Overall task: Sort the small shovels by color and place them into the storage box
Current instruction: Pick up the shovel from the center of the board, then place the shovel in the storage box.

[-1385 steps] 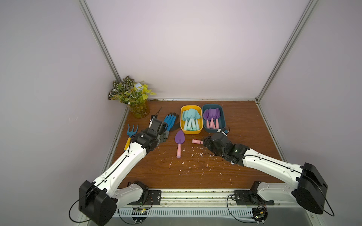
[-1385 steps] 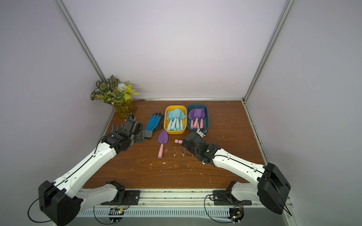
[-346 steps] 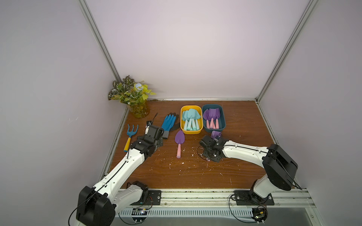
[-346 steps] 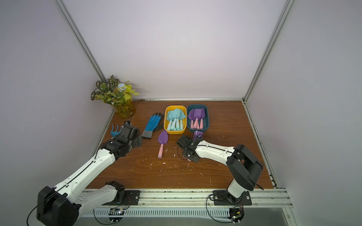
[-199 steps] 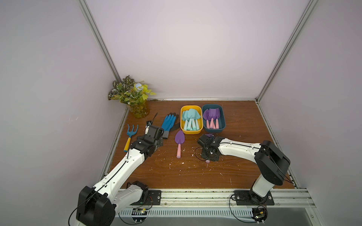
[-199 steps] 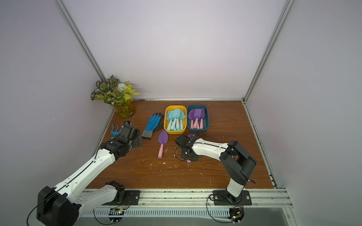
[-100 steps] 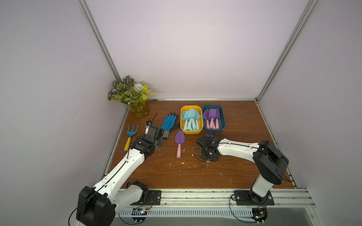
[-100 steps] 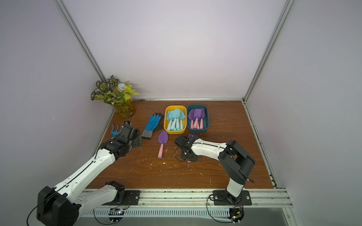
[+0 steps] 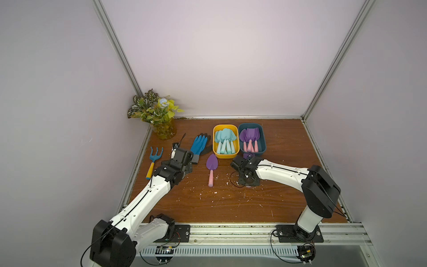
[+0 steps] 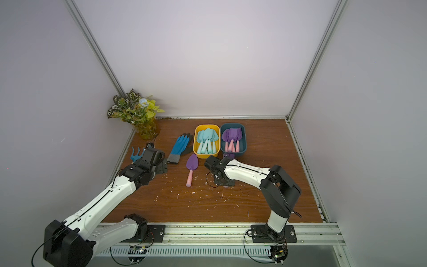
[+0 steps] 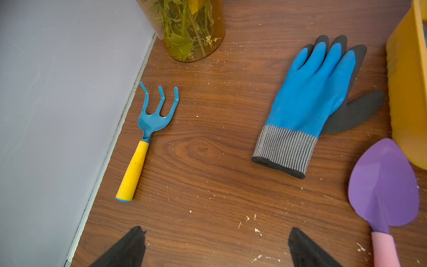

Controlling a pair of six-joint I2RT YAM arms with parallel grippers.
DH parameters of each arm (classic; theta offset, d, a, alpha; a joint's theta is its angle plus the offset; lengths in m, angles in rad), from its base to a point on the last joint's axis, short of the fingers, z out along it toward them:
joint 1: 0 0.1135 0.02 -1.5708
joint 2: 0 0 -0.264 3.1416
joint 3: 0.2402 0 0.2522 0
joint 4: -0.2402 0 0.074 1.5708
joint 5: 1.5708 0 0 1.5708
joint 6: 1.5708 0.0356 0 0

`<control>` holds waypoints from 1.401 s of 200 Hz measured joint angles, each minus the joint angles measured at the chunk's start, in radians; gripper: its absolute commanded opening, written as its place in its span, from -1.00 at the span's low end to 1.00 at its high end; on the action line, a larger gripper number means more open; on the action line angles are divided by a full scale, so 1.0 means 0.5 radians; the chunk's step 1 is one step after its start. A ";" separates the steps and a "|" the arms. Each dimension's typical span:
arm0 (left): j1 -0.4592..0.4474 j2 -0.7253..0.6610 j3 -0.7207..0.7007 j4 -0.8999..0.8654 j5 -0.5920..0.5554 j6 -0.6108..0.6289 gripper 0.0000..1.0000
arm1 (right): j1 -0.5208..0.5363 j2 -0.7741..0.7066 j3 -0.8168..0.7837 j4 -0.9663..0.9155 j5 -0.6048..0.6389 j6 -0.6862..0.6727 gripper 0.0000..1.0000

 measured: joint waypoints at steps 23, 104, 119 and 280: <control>0.000 0.000 0.000 0.000 0.000 0.000 0.97 | -0.032 -0.116 0.167 -0.082 0.082 -0.158 -1.00; 0.000 0.000 0.000 0.000 0.001 0.000 0.97 | -0.651 -0.223 0.639 -0.144 -0.018 -0.842 -1.00; 0.000 0.000 0.000 0.000 0.001 0.000 0.97 | -0.703 -0.131 0.768 -0.146 -0.053 -0.960 -1.00; 0.006 0.000 0.000 0.000 0.001 0.000 0.97 | -1.075 0.730 1.285 -0.181 -0.364 -1.508 -1.00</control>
